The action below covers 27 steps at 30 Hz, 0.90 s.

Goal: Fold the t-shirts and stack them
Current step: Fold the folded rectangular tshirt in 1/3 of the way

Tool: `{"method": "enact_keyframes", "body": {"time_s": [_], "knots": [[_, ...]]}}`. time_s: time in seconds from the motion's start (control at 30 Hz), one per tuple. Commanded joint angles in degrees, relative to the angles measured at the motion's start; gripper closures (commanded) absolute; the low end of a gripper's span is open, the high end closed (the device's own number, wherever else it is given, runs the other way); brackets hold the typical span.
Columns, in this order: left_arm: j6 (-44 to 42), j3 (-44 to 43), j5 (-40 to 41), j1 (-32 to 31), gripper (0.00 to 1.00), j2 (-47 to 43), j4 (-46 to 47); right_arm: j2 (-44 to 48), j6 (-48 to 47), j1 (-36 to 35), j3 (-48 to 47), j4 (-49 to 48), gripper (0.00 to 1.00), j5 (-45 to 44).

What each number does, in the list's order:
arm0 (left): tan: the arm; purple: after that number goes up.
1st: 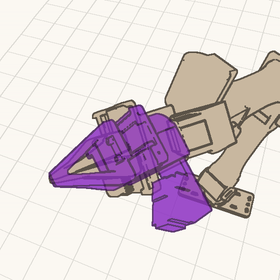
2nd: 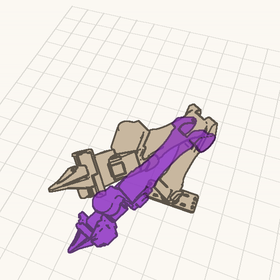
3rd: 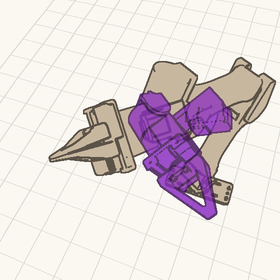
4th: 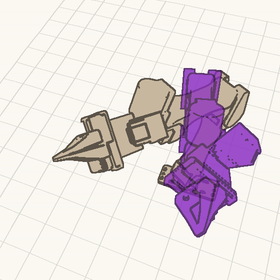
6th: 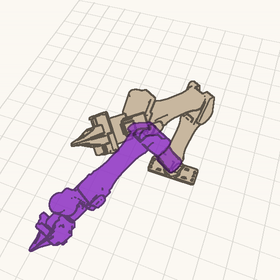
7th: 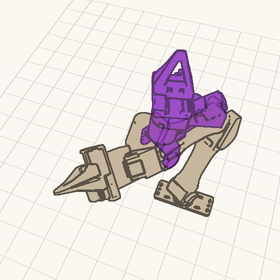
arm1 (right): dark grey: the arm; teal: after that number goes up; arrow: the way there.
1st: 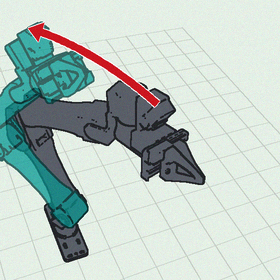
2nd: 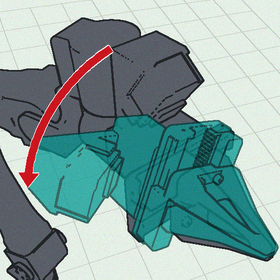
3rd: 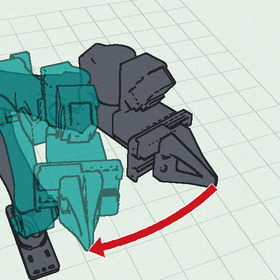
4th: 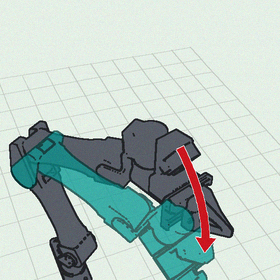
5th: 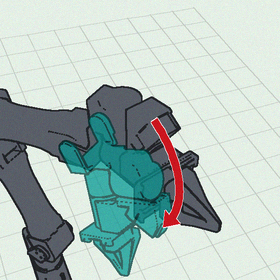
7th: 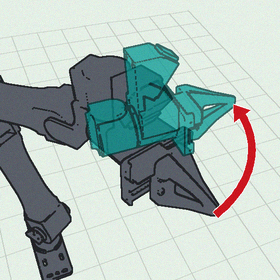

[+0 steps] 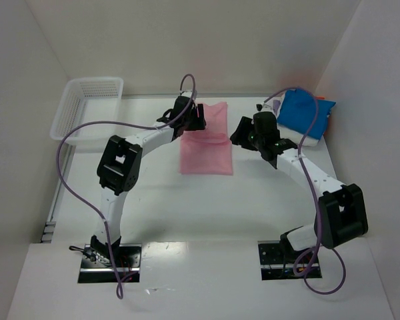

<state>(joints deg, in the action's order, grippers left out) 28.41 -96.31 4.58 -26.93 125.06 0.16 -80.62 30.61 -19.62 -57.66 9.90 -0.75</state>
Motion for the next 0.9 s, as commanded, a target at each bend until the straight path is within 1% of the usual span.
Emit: {"method": "enact_keyframes", "body": {"time_s": [0.0, 0.03, 0.1, 0.17, 0.27, 0.3, 0.33, 0.37, 0.43, 0.5, 0.6, 0.77, 0.87], "knots": [[-2.2, -1.6, 1.0, -0.1, 0.29, -0.6, 2.5, 1.6, 0.2, 0.1, 1.1, -2.5, 0.4, 1.6], [-2.5, -0.6, 1.0, -0.1, 0.28, -2.2, 2.8, 1.2, 0.0, 0.1, 1.9, -3.2, 0.4, 2.0], [-3.4, 2.2, 1.5, 0.2, 0.24, -6.1, 3.0, 0.0, -0.6, 0.1, 2.6, -4.0, 0.44, 4.0], [-4.1, 5.2, 1.1, 0.4, 0.22, -10.4, 3.0, -2.5, -1.2, 0.1, 2.8, -5.1, 0.6, 6.1], [-4.4, 10.4, -0.5, 0.4, 0.2, -17.7, 2.6, -7.6, -1.2, 0.1, 0.5, -5.9, 0.83, 8.6], [-4.4, 11.9, -0.7, 0.4, 0.2, -20.4, 2.3, -9.4, -1.2, -0.2, -0.5, -5.9, 0.86, 8.8], [-4.4, 13.5, -1.3, 0.4, 0.25, -22.7, 2.3, -10.6, -1.5, -0.7, -1.6, -6.1, 0.9, 8.8], [-4.4, 15.8, -2.0, 0.4, 0.31, -24.1, 2.0, -12.3, -1.8, -1.6, -2.3, -6.4, 0.92, 8.8], [-3.3, 19.7, -2.5, 0.4, 0.39, -27.8, 1.8, -15.1, -2.3, -2.6, -4.3, -7.0, 0.93, 9.5], [-2.2, 23.6, -3.5, 0.4, 0.54, -29.4, 2.9, -18.1, -2.3, -3.1, -5.9, -7.3, 0.98, 9.9], [-0.6, 27.2, -5.4, 0.4, 0.65, -29.9, 4.0, -22.0, -2.3, -3.1, -8.3, -7.6, 0.98, 10.9], [0.2, 28.0, -7.1, 0.4, 0.66, -25.9, 4.3, -27.7, -2.8, -3.1, -12.3, -7.6, 0.96, 9.5], [0.2, 26.3, -8.3, 0.4, 0.66, -22.4, 5.3, -29.4, -3.5, -3.1, -14.2, -7.3, 0.96, 7.5]]}}
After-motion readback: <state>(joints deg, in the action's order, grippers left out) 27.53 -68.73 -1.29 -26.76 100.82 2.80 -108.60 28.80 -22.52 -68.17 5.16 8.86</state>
